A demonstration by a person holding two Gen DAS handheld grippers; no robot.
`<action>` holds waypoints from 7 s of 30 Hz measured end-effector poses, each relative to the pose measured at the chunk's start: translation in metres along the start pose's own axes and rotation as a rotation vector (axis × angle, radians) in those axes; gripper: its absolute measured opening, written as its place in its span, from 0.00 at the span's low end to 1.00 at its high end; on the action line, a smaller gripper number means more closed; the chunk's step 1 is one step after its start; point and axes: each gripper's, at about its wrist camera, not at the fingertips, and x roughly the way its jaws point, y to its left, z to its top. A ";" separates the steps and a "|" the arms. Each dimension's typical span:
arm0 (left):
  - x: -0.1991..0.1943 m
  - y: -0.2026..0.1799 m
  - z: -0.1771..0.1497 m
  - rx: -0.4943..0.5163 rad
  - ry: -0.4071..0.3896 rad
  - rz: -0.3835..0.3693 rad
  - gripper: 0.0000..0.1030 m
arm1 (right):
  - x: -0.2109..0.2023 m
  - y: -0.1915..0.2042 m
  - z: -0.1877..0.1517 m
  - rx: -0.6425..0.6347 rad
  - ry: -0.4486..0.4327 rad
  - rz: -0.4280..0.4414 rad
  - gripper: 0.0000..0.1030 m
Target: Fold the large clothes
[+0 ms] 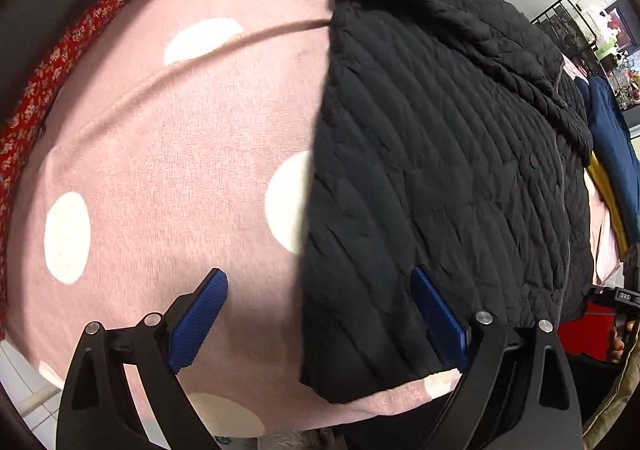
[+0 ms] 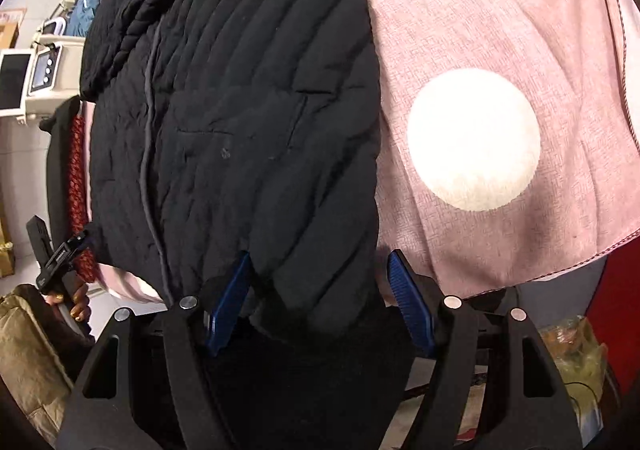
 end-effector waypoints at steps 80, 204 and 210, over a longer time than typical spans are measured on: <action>0.052 -0.066 0.328 -0.162 0.040 -0.121 0.12 | -0.024 0.067 0.351 0.153 -0.194 0.047 0.12; 0.035 0.006 0.143 -0.750 -0.091 -0.339 0.95 | 0.007 -0.010 0.178 0.473 -0.309 0.493 0.94; 0.048 0.007 0.155 -0.812 -0.071 -0.314 0.95 | 0.021 0.000 0.208 0.460 -0.319 0.450 0.93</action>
